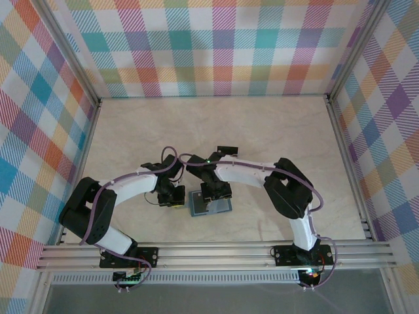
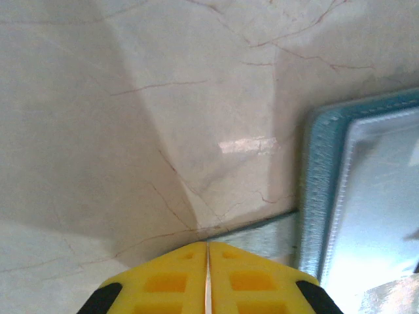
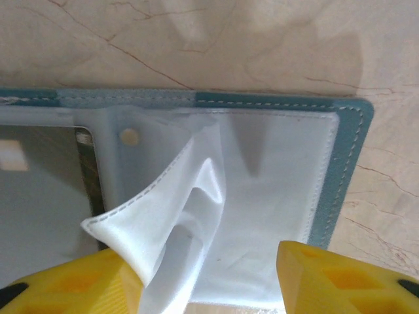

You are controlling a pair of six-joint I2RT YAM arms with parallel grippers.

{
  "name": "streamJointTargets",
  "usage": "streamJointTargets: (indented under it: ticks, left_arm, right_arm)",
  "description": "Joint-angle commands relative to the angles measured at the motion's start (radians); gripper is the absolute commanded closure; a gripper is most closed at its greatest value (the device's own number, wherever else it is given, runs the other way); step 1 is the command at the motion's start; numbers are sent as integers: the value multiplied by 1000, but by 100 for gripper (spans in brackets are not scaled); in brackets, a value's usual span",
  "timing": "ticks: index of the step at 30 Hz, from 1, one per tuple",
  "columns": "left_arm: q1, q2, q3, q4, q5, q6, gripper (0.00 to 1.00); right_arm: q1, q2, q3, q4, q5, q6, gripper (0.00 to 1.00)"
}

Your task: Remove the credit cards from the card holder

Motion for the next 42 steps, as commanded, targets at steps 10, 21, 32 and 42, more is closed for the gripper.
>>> streamJointTargets:
  ticks: [10, 21, 32, 42]
  left_arm:
    - [-102, -10, 131, -24, 73, -63, 90]
    - [-160, 107, 140, 81, 101, -118, 92]
    - [-161, 94, 164, 65, 85, -126, 92]
    - [-185, 109, 212, 49, 84, -130, 92]
  right_arm:
    - [-27, -115, -94, 94, -95, -7, 47]
    - [-46, -182, -133, 75, -74, -12, 51]
    - [-68, -265, -189, 9, -14, -10, 52]
    - [-134, -330, -317, 66, -24, -16, 55]
